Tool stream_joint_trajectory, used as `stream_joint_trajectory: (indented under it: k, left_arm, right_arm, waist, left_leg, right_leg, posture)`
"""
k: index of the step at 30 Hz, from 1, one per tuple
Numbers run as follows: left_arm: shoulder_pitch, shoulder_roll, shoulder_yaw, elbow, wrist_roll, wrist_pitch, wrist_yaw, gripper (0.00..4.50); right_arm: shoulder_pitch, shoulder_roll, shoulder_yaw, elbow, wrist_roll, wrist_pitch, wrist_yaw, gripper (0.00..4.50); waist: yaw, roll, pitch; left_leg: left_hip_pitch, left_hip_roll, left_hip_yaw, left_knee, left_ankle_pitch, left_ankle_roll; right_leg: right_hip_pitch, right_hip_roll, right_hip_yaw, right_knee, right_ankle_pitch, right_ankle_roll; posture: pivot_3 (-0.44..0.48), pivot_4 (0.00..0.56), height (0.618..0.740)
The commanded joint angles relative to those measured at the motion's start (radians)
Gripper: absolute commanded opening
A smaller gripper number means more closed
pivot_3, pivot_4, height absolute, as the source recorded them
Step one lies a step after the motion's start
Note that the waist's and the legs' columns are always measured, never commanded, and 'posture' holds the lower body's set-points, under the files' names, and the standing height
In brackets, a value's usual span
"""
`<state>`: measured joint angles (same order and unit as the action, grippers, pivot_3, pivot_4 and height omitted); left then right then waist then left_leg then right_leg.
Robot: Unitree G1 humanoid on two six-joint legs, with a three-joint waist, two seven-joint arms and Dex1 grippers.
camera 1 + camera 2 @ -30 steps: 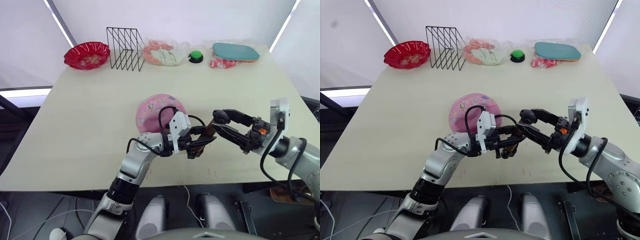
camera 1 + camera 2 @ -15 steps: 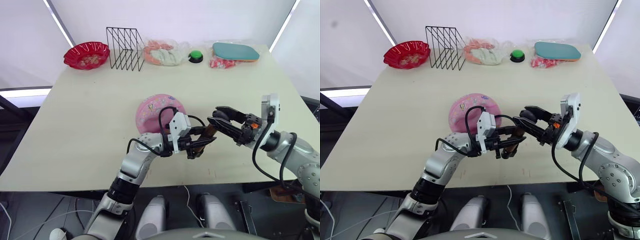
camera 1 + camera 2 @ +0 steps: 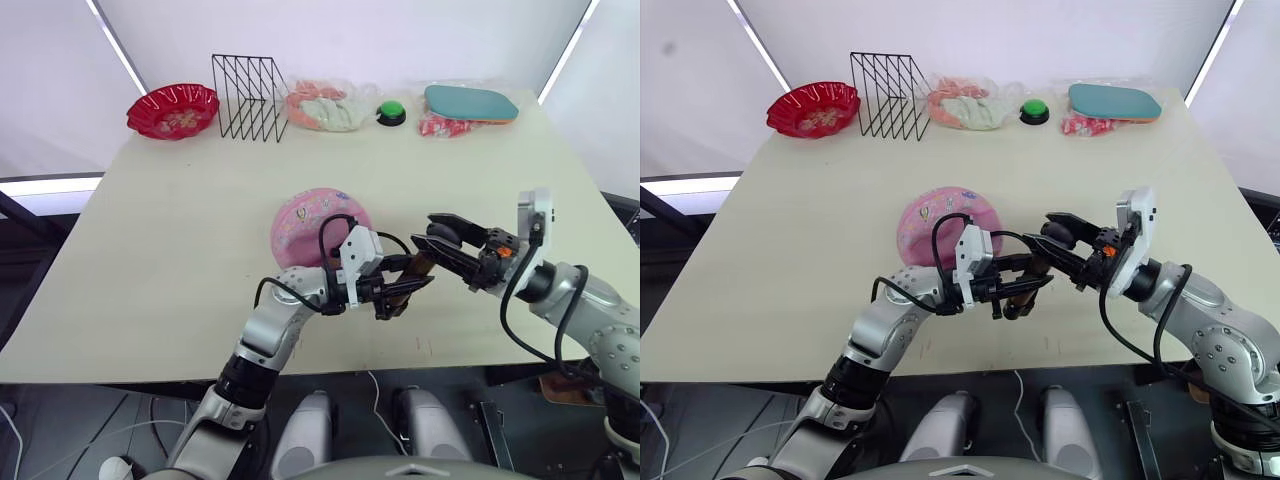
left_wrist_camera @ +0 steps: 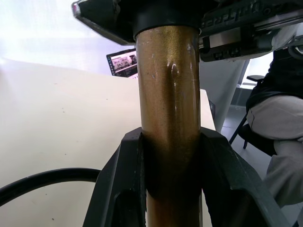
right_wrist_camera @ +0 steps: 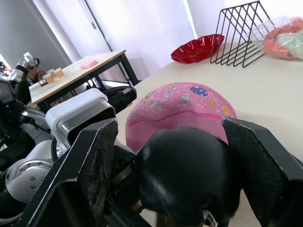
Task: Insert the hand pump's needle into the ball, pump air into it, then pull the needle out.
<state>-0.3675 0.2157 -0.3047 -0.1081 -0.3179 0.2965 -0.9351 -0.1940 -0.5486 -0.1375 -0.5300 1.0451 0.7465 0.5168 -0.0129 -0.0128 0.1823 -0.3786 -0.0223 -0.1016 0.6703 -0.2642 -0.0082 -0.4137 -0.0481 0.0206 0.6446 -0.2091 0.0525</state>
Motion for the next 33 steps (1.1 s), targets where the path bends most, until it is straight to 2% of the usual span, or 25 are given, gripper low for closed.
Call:
stream_joint_trajectory:
  k: [1,4,10,12,17,22,33]
  left_arm:
    - [0.0,-0.005,0.006,-0.039,-0.023,-0.012,-0.001,1.03]
    - [0.003,-0.006,0.009,-0.042,-0.03,-0.007,-0.002,1.03]
    - [0.005,0.0,0.017,-0.046,-0.044,0.026,0.012,1.03]
    - [0.009,0.01,0.03,-0.052,-0.057,0.048,0.016,2.11]
    - [0.044,0.052,0.019,-0.038,-0.016,0.066,0.051,4.45]
    - [0.06,0.066,-0.074,0.02,0.083,0.066,0.078,4.5]
    - [0.007,-0.054,-0.133,0.176,0.214,0.006,0.196,4.5]
  right_arm:
    - [-0.009,0.0,-0.002,-0.016,-0.003,-0.009,0.011,2.95]
    - [-0.013,0.004,-0.002,-0.013,-0.004,-0.009,0.012,1.87]
    - [-0.025,-0.023,0.002,-0.024,-0.018,-0.008,0.039,1.79]
    - [-0.037,-0.05,0.014,-0.031,-0.052,-0.017,0.066,1.79]
    - [-0.077,-0.117,0.046,-0.03,-0.14,-0.032,0.119,1.79]
    - [-0.111,-0.138,0.057,-0.007,-0.186,-0.025,0.139,1.79]
    - [-0.175,-0.171,0.042,-0.002,-0.178,0.038,0.126,1.79]
  waist:
    - [0.0,0.0,0.0]
    - [0.0,0.0,0.0]
    - [0.0,0.0,0.0]
    - [-0.001,0.0,0.0]
    - [-0.002,0.0,0.0]
    - [0.002,0.0,0.0]
    - [0.002,0.0,0.0]
  left_leg:
    - [0.0,0.0,0.0,0.0,0.0,0.0]
    - [0.0,0.0,0.0,0.0,0.0,0.0]
    - [0.0,0.0,0.0,0.0,0.0,0.0]
    - [0.0,0.0,0.0,0.0,0.0,0.0]
    - [0.0,0.0,0.0,-0.001,0.0,0.0]
    - [-0.001,0.0,0.0,-0.001,0.0,0.0]
    - [-0.001,0.0,0.0,-0.001,-0.001,0.001]
  right_leg:
    - [0.0,0.0,0.0,0.0,0.0,0.0]
    - [0.0,0.0,0.0,-0.001,0.0,0.0]
    - [0.0,0.0,0.0,-0.001,0.0,0.0]
    - [0.0,0.0,0.0,-0.001,0.0,0.0]
    - [0.0,0.0,0.0,-0.001,0.0,0.0]
    - [0.0,0.0,0.0,-0.002,0.0,0.0]
    - [-0.001,0.0,-0.001,-0.002,0.0,0.0]
  posture:
    - [0.0,0.15,0.74]
    - [0.0,0.15,0.74]
    - [0.0,0.15,0.74]
    - [0.0,0.15,0.74]
    - [0.0,0.15,0.74]
    - [0.0,0.15,0.74]
    - [0.0,0.15,0.74]
